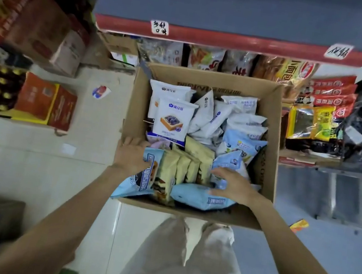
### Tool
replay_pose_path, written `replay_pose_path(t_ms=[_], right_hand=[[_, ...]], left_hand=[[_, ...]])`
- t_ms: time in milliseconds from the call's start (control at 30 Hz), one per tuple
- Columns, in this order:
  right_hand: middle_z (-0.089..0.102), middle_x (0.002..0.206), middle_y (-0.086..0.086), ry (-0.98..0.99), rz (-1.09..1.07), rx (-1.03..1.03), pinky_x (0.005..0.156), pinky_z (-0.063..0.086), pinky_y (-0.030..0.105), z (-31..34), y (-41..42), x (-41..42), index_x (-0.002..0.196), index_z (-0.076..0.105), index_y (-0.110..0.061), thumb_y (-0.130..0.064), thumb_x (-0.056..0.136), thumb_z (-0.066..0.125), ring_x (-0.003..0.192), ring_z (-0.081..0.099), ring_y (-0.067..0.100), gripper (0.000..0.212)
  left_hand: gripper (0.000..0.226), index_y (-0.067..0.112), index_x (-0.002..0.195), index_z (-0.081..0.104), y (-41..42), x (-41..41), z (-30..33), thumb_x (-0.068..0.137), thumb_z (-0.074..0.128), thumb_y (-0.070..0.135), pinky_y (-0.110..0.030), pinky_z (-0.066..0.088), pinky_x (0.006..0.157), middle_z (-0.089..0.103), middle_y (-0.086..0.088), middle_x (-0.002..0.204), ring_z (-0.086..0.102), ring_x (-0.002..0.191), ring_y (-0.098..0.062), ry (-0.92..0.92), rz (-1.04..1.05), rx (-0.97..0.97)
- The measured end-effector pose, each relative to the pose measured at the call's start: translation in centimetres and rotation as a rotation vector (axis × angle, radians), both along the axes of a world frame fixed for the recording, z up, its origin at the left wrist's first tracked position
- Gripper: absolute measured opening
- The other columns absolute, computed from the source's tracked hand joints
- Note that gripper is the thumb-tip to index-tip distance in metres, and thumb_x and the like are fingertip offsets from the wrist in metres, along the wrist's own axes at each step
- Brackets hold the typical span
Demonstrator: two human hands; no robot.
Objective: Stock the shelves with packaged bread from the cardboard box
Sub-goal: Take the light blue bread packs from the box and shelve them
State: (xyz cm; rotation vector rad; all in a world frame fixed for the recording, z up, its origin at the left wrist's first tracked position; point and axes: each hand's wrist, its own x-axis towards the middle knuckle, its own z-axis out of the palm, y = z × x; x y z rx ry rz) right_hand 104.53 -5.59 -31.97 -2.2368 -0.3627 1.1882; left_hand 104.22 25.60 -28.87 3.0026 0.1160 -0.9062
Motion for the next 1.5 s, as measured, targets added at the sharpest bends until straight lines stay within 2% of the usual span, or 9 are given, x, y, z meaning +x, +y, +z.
replay_pose_path(t_ms=[200, 367, 500, 667, 800, 900, 1067, 1233, 1500], right_hand=[[0.033, 0.143, -0.001, -0.021, 0.167, -0.122, 0.103, 0.036, 0.043, -1.6, 1.6, -3.9, 0.142, 0.026, -0.029, -0.054, 0.064, 0.078, 0.131, 0.033, 0.023, 0.097], [0.051, 0.128, 0.005, -0.276, 0.143, -0.245, 0.083, 0.047, 0.038, -3.0, 2.7, -3.8, 0.134, 0.036, -0.021, -0.035, 0.086, 0.063, 0.111, 0.055, 0.026, 0.057], [0.052, 0.126, 0.008, -0.302, -0.026, -0.198, 0.072, 0.048, 0.037, -3.5, 3.5, -4.3, 0.133, 0.037, -0.019, -0.025, 0.092, 0.054, 0.102, 0.059, 0.030, 0.045], [0.036, 0.143, 0.004, -0.143, 0.043, -0.184, 0.097, 0.042, 0.037, -4.5, 3.9, -5.2, 0.144, 0.025, -0.025, -0.031, 0.074, 0.076, 0.129, 0.041, 0.025, 0.086], [0.059, 0.122, 0.008, -0.205, -0.044, -0.271, 0.075, 0.048, 0.036, -4.3, 4.7, -4.8, 0.133, 0.032, -0.023, -0.032, 0.076, 0.073, 0.107, 0.059, 0.029, 0.071], [0.062, 0.104, 0.002, -0.261, -0.291, -0.131, 0.070, 0.047, 0.034, -2.0, 4.7, -3.8, 0.125, 0.039, -0.017, -0.035, 0.076, 0.075, 0.090, 0.060, 0.023, 0.063], [0.068, 0.104, -0.009, 0.006, -0.935, 0.379, 0.094, 0.050, 0.038, 3.2, 3.1, -0.4, 0.111, 0.059, -0.022, -0.034, 0.074, 0.077, 0.100, 0.064, 0.011, 0.043], [0.064, 0.107, -0.019, -0.093, -0.960, 0.483, 0.094, 0.048, 0.035, 7.9, 1.8, 2.1, 0.115, 0.054, -0.028, -0.025, 0.077, 0.075, 0.105, 0.060, 0.007, 0.044], [0.060, 0.113, -0.013, -0.487, -0.783, 0.617, 0.081, 0.051, 0.015, 19.9, -2.8, 6.8, 0.128, 0.024, -0.036, -0.019, 0.080, 0.072, 0.096, 0.064, -0.002, 0.069]], left_hand=[[0.086, 0.012, 0.140, 0.037, 1.6, -3.5, -0.8, 0.070, 0.078, 0.041, -0.049, 0.038, 0.097, 0.035, -0.017, 0.142, 0.036, 0.126, -0.040, -0.288, 0.368, -0.097], [0.107, 0.015, 0.150, 0.014, 2.0, -5.4, -2.5, 0.069, 0.082, 0.037, -0.044, 0.042, 0.099, 0.051, -0.014, 0.135, 0.049, 0.122, -0.034, -0.200, 0.802, -0.439], [0.092, 0.011, 0.145, 0.032, 1.9, -6.0, -3.4, 0.070, 0.081, 0.031, -0.041, 0.039, 0.098, 0.051, -0.016, 0.125, 0.046, 0.113, -0.034, -0.230, 0.640, -0.386], [0.107, 0.025, 0.151, 0.014, 1.5, -6.7, -4.3, 0.069, 0.081, 0.039, -0.041, 0.042, 0.094, 0.043, -0.011, 0.137, 0.046, 0.117, -0.033, -0.188, 0.477, -0.349], [0.112, 0.032, 0.151, 0.004, 1.8, -6.5, -4.1, 0.069, 0.080, 0.037, -0.040, 0.044, 0.087, 0.052, -0.013, 0.125, 0.055, 0.106, -0.034, -0.167, 0.429, -0.283], [0.110, 0.034, 0.151, 0.009, 2.2, -6.3, -3.0, 0.068, 0.081, 0.037, -0.042, 0.045, 0.086, 0.054, -0.011, 0.122, 0.053, 0.105, -0.033, -0.267, 0.481, -0.338], [0.102, 0.035, 0.136, 0.024, 1.7, -5.0, 1.0, 0.054, 0.081, 0.050, -0.034, 0.047, 0.091, 0.060, 0.006, 0.117, 0.061, 0.107, -0.017, -0.480, 0.919, -0.805], [0.083, 0.037, 0.115, 0.028, 0.1, -2.8, 5.3, 0.051, 0.078, 0.052, -0.031, 0.051, 0.080, 0.064, 0.008, 0.090, 0.065, 0.081, -0.002, -0.582, 0.917, -0.973], [0.063, 0.017, 0.127, 0.031, -4.0, 3.4, 13.0, 0.080, 0.071, 0.003, -0.010, 0.049, 0.071, 0.061, 0.004, 0.102, 0.062, 0.081, 0.012, -0.753, 0.836, -1.190]])
